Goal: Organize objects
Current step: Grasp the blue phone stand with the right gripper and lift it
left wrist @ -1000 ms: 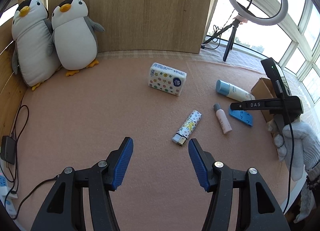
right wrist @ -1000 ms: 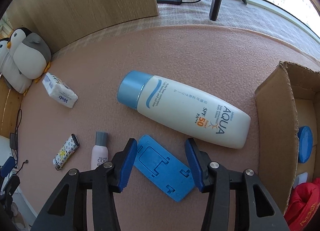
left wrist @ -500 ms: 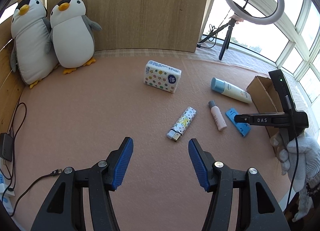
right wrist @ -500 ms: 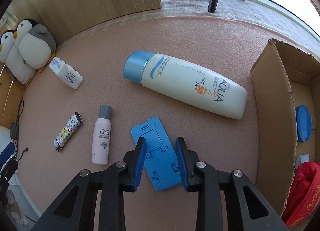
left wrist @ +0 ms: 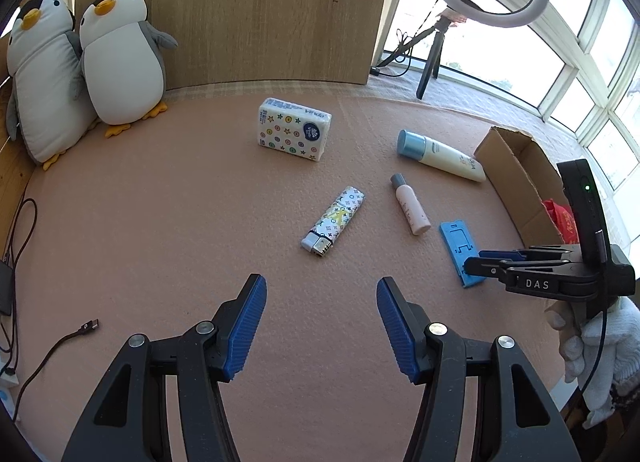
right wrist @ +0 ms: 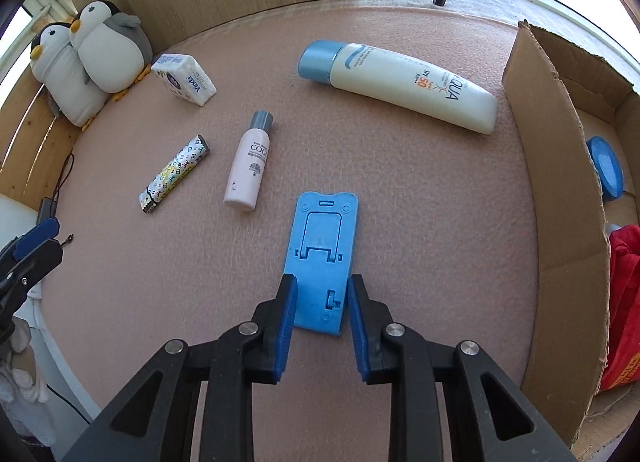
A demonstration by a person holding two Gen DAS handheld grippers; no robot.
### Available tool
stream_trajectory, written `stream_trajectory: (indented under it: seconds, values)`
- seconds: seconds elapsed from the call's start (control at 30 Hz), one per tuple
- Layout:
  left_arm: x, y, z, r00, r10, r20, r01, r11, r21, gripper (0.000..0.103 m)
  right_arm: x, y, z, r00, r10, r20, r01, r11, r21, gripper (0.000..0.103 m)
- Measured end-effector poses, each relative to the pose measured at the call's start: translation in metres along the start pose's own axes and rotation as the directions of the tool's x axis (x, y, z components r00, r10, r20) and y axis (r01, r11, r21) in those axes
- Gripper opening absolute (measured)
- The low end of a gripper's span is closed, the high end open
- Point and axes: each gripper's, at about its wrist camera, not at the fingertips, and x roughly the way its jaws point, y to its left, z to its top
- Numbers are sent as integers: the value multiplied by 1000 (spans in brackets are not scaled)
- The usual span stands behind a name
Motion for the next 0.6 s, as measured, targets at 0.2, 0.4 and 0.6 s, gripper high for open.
stream_trajectory:
  seconds: [0.2, 0.4, 0.6]
  values:
    - [18, -25, -1, 995, -88, -46, 90, 995, 44, 61, -6, 6, -8, 997, 61, -37, -63, 997, -49, 21]
    - [57, -63, 4, 975, -183, -126, 200, 971, 133, 62, -15, -14, 1, 996, 86, 21, -87, 994, 65, 56]
    - [87, -93, 11, 953, -253, -168, 277, 951, 136, 62, -14, -21, 11, 992, 124, 7, -125, 987, 105, 56]
